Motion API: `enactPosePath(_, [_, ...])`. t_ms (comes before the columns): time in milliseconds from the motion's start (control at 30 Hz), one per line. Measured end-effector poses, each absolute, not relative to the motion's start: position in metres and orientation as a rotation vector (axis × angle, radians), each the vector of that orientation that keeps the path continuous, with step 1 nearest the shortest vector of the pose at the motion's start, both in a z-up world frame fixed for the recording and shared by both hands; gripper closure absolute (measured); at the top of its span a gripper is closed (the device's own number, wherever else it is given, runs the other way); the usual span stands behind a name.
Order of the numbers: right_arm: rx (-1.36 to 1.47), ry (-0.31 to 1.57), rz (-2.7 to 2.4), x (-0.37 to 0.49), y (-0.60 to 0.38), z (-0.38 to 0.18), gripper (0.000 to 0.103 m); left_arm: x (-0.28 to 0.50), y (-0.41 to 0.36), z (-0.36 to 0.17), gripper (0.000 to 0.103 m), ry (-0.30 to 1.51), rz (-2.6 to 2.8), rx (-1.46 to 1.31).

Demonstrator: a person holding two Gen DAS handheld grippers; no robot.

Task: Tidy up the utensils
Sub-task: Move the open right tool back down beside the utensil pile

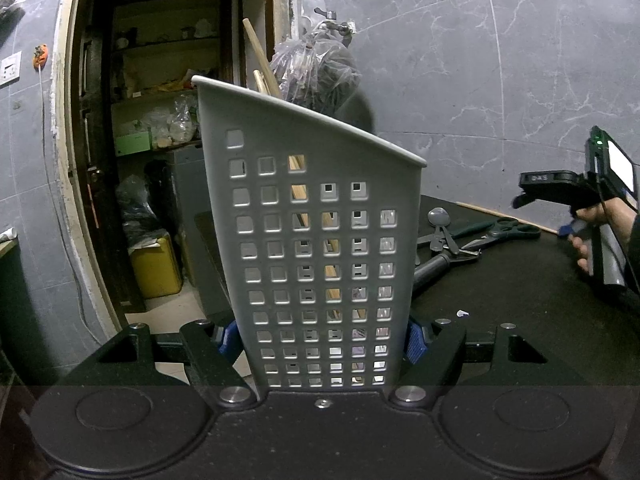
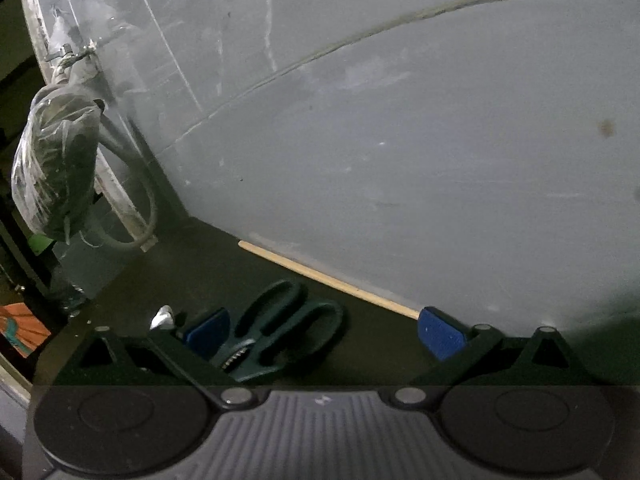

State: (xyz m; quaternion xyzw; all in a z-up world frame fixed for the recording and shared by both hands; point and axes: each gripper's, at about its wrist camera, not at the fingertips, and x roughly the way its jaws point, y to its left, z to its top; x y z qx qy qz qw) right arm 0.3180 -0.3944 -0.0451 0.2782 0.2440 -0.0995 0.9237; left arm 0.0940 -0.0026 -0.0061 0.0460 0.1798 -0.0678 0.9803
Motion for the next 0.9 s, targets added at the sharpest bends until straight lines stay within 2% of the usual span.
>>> enactPosePath(267, [0.590,0.602,0.173,0.341,-0.387,-0.030,0.000,0.097,-0.005,-0.007,0.027,0.365,-0.133,0.094])
enactPosePath(400, [0.444,0.561,0.064,0.333,-0.383,-0.016,0.000,0.098,-0.006,-0.007,0.027,0.365,-0.134,0.094])
enactPosePath(667, [0.603,0.495,-0.254,0.328,-0.391,-0.042,0.000,0.099,-0.007,-0.006,0.027,0.368,-0.135,0.096])
enactPosePath(900, [0.606,0.504,-0.222,0.372,-0.375,-0.046,0.000,0.102,-0.003,-0.005,0.027,0.373,-0.139,0.093])
